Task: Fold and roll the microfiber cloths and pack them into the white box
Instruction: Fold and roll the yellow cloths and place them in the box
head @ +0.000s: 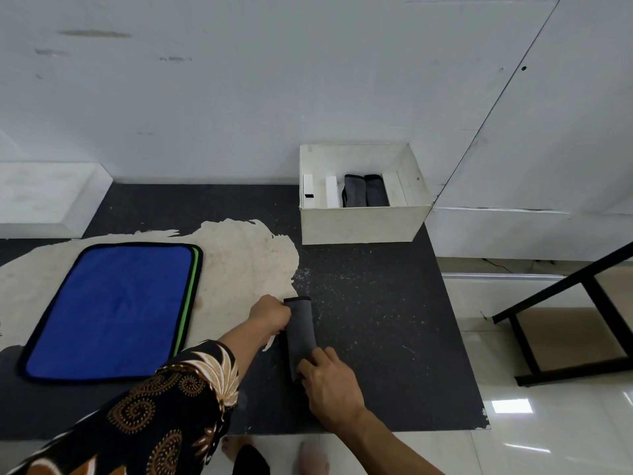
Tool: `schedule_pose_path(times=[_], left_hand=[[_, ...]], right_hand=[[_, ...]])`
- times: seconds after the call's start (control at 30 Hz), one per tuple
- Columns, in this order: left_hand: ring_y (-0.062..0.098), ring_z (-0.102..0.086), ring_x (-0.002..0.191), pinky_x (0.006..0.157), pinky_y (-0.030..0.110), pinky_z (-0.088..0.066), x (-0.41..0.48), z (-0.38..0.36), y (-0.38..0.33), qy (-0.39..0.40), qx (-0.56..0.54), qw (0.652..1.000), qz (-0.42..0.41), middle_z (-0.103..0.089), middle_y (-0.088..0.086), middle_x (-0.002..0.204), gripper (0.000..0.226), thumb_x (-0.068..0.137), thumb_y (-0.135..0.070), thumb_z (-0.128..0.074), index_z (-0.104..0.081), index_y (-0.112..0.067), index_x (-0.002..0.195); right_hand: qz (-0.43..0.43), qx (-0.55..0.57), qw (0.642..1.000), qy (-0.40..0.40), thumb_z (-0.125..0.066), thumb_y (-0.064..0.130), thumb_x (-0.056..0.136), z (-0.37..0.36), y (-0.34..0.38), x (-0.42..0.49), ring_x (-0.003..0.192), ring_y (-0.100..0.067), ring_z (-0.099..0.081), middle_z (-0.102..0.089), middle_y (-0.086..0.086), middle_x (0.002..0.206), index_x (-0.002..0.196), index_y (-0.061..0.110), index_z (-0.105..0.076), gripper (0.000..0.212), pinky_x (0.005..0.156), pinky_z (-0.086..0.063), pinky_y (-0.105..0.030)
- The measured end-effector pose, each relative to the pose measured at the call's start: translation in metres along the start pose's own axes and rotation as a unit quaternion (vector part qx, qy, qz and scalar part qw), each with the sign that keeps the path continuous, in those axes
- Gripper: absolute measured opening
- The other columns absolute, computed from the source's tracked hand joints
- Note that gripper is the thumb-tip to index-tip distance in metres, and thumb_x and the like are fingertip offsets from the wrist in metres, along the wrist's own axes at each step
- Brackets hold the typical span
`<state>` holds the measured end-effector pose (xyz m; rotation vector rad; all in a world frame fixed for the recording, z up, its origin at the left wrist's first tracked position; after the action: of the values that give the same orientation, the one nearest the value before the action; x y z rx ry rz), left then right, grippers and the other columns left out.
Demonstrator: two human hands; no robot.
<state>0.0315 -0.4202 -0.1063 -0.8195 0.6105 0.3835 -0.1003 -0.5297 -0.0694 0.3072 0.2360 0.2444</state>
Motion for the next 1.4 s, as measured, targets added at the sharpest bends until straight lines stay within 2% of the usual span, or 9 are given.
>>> schedule_pose_path(times=[0.13, 0.23, 0.33, 0.4, 0.5, 0.67, 0.77, 1.1, 1.4], left_hand=[[0.029, -0.069, 0.082, 0.068, 0.033, -0.055, -0.007, -0.001, -0.005, 0.009, -0.044, 0.999, 0.011, -0.067, 0.011, 0.085, 0.012, 0.08, -0.019, -0.062, -0.063, -0.007, 0.084], [0.023, -0.069, 0.081, 0.065, 0.028, -0.052, -0.005, -0.004, -0.006, 0.018, -0.032, 0.999, 0.01, -0.066, 0.005, 0.089, 0.025, 0.083, -0.034, -0.069, -0.062, -0.01, 0.089], [0.026, -0.069, 0.086, 0.073, 0.034, -0.056, 0.003, -0.004, -0.005, 0.013, 0.02, 1.0, -0.013, -0.07, 0.01, 0.095, 0.028, 0.089, -0.035, -0.066, -0.065, -0.007, 0.089], [0.03, -0.068, 0.091, 0.078, 0.035, -0.054, 0.006, -0.004, -0.005, 0.005, 0.055, 0.998, -0.028, -0.07, 0.015, 0.099, 0.028, 0.092, -0.032, -0.062, -0.067, -0.004, 0.093], [0.032, -0.067, 0.095, 0.073, 0.031, -0.049, 0.006, -0.004, -0.006, 0.0, 0.082, 0.996, -0.033, -0.069, 0.017, 0.103, 0.033, 0.094, -0.03, -0.059, -0.067, 0.001, 0.102], [0.034, -0.065, 0.1, 0.08, 0.033, -0.051, 0.008, -0.003, -0.005, -0.009, 0.099, 0.995, -0.027, -0.068, 0.018, 0.11, 0.034, 0.094, -0.029, -0.057, -0.065, 0.0, 0.109], [0.034, -0.063, 0.104, 0.083, 0.033, -0.05, 0.008, -0.002, -0.005, -0.015, 0.111, 0.993, -0.029, -0.067, 0.018, 0.113, 0.035, 0.096, -0.03, -0.055, -0.065, 0.0, 0.112], [0.031, -0.062, 0.106, 0.073, 0.027, -0.041, -0.001, 0.0, -0.01, -0.039, 0.14, 0.989, -0.039, -0.067, 0.013, 0.115, 0.031, 0.093, -0.028, -0.059, -0.066, -0.006, 0.115], [0.021, -0.057, 0.091, 0.073, 0.031, -0.042, -0.022, 0.0, -0.006, -0.062, 0.016, 0.995, -0.074, -0.06, 0.004, 0.1, 0.031, 0.092, -0.025, -0.059, -0.04, -0.016, 0.115]], right_hand=[[0.009, 0.006, 1.0, -0.022, -0.049, 0.025, 0.097, 0.002, 0.004, 0.002, 0.101, -0.024, -0.049, -0.054, -0.004, 0.116, 0.12, 0.019, -0.061, 0.026, 0.079, -0.049, -0.034], [0.02, 0.002, 0.999, -0.033, -0.056, 0.025, 0.092, 0.002, 0.01, 0.003, 0.093, -0.023, -0.054, -0.059, -0.003, 0.105, 0.109, 0.021, -0.066, 0.02, 0.069, -0.049, -0.032], [0.022, 0.004, 0.999, -0.029, -0.06, 0.026, 0.087, 0.0, 0.012, 0.002, 0.086, -0.022, -0.055, -0.06, -0.001, 0.097, 0.101, 0.023, -0.069, 0.017, 0.063, -0.049, -0.03], [0.019, 0.003, 1.0, -0.022, -0.055, 0.024, 0.091, 0.0, 0.012, 0.002, 0.092, -0.025, -0.054, -0.059, -0.003, 0.103, 0.106, 0.021, -0.067, 0.02, 0.069, -0.049, -0.033], [0.023, -0.005, 1.0, -0.006, -0.049, 0.022, 0.097, 0.003, 0.012, 0.002, 0.102, -0.027, -0.048, -0.055, -0.007, 0.115, 0.118, 0.017, -0.062, 0.026, 0.079, -0.046, -0.037], [0.037, -0.005, 0.999, -0.018, -0.049, 0.021, 0.097, 0.008, 0.016, 0.002, 0.1, -0.027, -0.051, -0.057, -0.007, 0.112, 0.115, 0.015, -0.065, 0.025, 0.077, -0.047, -0.036], [0.03, -0.007, 0.999, 0.013, -0.048, 0.02, 0.098, 0.002, 0.016, 0.002, 0.104, -0.027, -0.047, -0.054, -0.009, 0.117, 0.121, 0.014, -0.062, 0.027, 0.082, -0.046, -0.037], [0.028, -0.023, 0.998, 0.053, -0.053, 0.02, 0.094, -0.004, 0.017, 0.001, 0.106, -0.03, -0.044, -0.051, -0.011, 0.121, 0.124, 0.014, -0.059, 0.031, 0.089, -0.044, -0.039], [0.003, 0.006, 0.998, 0.056, -0.059, 0.02, 0.091, -0.007, 0.014, 0.001, 0.109, -0.028, -0.046, -0.044, -0.009, 0.13, 0.136, 0.017, -0.048, 0.046, 0.09, -0.048, -0.039]])
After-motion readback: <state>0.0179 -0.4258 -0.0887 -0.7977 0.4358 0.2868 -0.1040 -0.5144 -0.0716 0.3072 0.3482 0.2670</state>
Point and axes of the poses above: each hand's wrist, its own x-axis towards the middle knuckle, its own z-axis out of the back of the hand, y = z × x, the point moved 9 cm from there along x, towards the middle knuckle
